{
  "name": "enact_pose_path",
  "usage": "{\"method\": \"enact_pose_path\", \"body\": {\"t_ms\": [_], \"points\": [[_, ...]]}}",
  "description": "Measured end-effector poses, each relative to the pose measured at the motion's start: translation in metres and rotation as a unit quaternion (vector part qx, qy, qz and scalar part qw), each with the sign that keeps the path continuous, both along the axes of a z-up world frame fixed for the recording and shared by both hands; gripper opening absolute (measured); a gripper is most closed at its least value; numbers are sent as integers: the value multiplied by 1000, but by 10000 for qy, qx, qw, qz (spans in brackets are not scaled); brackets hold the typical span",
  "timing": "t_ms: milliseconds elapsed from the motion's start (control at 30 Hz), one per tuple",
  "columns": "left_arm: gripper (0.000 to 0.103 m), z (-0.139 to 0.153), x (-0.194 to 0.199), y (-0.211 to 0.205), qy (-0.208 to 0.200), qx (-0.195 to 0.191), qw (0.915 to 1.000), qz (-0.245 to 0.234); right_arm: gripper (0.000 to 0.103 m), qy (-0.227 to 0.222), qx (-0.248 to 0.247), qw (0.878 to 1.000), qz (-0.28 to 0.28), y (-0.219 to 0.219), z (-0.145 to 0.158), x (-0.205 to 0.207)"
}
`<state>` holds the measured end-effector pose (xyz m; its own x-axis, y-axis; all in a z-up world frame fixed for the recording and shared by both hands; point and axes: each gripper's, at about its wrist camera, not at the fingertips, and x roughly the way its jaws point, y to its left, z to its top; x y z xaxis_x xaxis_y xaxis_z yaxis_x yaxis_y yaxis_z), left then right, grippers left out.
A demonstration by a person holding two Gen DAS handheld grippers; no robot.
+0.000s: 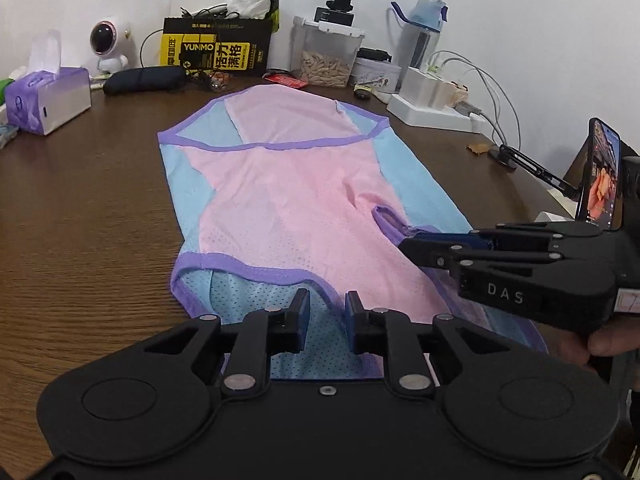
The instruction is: Fold clothes
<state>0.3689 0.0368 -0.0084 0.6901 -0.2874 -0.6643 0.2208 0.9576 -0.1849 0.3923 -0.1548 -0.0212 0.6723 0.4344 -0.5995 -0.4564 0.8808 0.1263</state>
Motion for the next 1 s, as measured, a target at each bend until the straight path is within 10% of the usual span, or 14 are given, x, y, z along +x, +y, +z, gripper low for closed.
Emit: {"method": "enact_pose_path", "body": {"t_ms": [400, 800, 900, 1000], "points": [[19, -1, -5, -6, -148, 123, 9998, 53, 5, -59, 26, 9998, -199, -30, 9, -39], [38, 12, -82, -3, -449, 647, 9959, -438, 31, -350, -413, 9981, -307, -56, 17, -85], [38, 4, -78, -9, -267, 795, 9961, -287, 29, -358, -441, 9970, -521, -52, 7, -78], [38, 2, -79, -5, -227, 722, 9969, -208, 5, -355, -336, 9955, -809, -60, 6, -77]]}}
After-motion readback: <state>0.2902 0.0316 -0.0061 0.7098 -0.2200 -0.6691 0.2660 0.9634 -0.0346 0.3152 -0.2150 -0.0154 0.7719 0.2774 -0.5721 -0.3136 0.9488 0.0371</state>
